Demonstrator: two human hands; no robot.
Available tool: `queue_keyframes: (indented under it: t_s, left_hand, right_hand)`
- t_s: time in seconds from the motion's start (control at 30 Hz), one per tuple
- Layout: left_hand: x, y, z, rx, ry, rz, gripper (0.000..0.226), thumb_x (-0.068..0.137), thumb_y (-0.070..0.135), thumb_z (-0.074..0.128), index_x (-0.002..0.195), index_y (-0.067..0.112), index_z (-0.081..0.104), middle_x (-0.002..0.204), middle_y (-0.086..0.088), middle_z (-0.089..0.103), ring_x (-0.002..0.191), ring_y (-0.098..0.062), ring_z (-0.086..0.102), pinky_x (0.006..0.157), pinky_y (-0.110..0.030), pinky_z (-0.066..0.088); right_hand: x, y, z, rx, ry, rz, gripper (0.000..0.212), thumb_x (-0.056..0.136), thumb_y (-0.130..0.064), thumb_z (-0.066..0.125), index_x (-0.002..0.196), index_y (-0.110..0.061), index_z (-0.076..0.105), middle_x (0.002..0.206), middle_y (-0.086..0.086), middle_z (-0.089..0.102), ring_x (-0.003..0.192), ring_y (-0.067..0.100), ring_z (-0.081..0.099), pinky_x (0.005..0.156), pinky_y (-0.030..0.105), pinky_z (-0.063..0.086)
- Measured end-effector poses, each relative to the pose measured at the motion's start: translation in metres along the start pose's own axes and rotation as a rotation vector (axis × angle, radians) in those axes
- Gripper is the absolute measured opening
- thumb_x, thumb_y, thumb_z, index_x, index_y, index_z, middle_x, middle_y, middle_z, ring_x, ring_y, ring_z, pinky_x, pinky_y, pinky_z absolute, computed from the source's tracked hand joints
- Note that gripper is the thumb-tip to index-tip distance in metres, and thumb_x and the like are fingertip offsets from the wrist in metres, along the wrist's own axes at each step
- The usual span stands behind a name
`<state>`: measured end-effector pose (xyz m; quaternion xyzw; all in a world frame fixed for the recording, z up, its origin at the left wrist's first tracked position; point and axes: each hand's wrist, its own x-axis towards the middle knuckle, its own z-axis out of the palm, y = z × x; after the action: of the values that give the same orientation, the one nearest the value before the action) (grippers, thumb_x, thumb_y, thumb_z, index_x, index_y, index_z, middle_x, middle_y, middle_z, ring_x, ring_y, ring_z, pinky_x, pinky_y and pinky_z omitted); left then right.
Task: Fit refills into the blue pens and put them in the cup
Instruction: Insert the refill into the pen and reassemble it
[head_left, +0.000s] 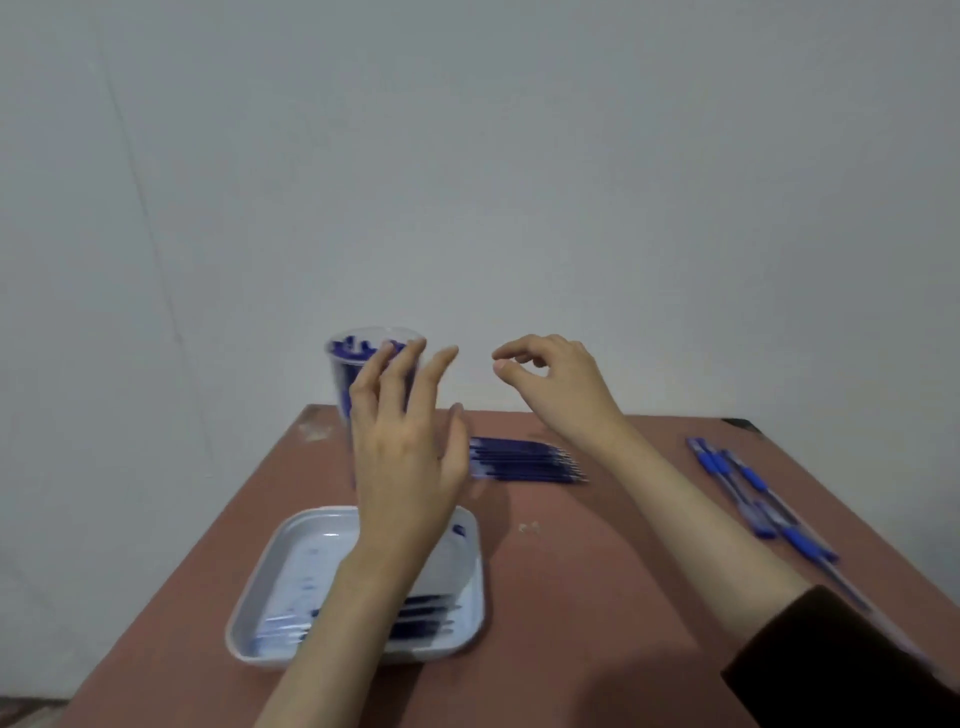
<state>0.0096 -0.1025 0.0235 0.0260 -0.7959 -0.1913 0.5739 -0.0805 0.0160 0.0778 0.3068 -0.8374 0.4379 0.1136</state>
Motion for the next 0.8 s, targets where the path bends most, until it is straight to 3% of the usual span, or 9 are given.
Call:
queue_keyframes:
  t_s: [0.1,0.2,0.3,0.47,0.7,0.8]
  left_hand:
    - [-0.013,0.032,0.025,-0.071,-0.127,0.049,0.039,0.079,0.016,0.049,0.115,0.015,0.062,0.128,-0.007,0.056,0.126,-0.027,0.035,0.103,-0.035,0.031]
    - [-0.025,0.06,0.049,-0.149,-0.24,0.061,0.032,0.081,0.016,0.049,0.108,0.018,0.067,0.126,-0.005,0.057,0.126,-0.026,0.036,0.101,-0.033,0.033]
    - [-0.035,0.077,0.065,-0.187,-0.321,0.076,0.032,0.082,0.019,0.046,0.106,0.019,0.067,0.124,-0.004,0.058,0.125,-0.024,0.035,0.099,-0.037,0.039]
    - [-0.041,0.083,0.071,-0.187,-0.391,0.1,0.038,0.081,0.024,0.04,0.108,0.019,0.067,0.122,-0.005,0.06,0.124,-0.025,0.038,0.097,-0.038,0.039]
    - [-0.043,0.075,0.071,-0.151,-0.376,0.091,0.032,0.078,0.013,0.058,0.108,0.018,0.068,0.12,-0.003,0.061,0.122,-0.024,0.038,0.097,-0.029,0.033]
    - [-0.042,0.073,0.071,-0.155,-0.363,0.093,0.032,0.079,0.013,0.057,0.109,0.018,0.067,0.12,-0.002,0.06,0.123,-0.023,0.038,0.098,-0.027,0.032]
  right_hand:
    - [-0.022,0.034,-0.034,-0.062,-0.016,0.137,0.017,0.09,-0.025,0.059,0.101,-0.022,0.072,0.096,-0.004,0.067,0.091,0.01,0.057,0.081,0.024,0.044]
    - [-0.042,0.074,-0.072,-0.22,-0.032,0.287,0.017,0.089,-0.02,0.059,0.1,-0.02,0.072,0.087,-0.006,0.065,0.09,0.013,0.061,0.077,0.023,0.044]
    - [-0.058,0.108,-0.105,-0.429,-0.019,0.436,0.017,0.088,-0.017,0.056,0.096,-0.016,0.071,0.095,0.004,0.068,0.084,0.017,0.058,0.071,0.023,0.038]
    - [-0.075,0.147,-0.141,-0.658,-0.043,0.657,0.022,0.085,-0.014,0.053,0.1,-0.01,0.068,0.103,0.009,0.065,0.089,0.028,0.06,0.069,0.029,0.045]
    - [-0.075,0.164,-0.139,-0.641,0.009,0.681,0.014,0.082,-0.022,0.063,0.086,-0.009,0.067,0.088,0.005,0.064,0.079,0.024,0.061,0.059,0.027,0.041]
    - [-0.072,0.156,-0.138,-0.687,0.025,0.7,0.016,0.085,-0.013,0.057,0.071,-0.01,0.05,0.077,0.004,0.05,0.074,0.025,0.05,0.062,0.028,0.036]
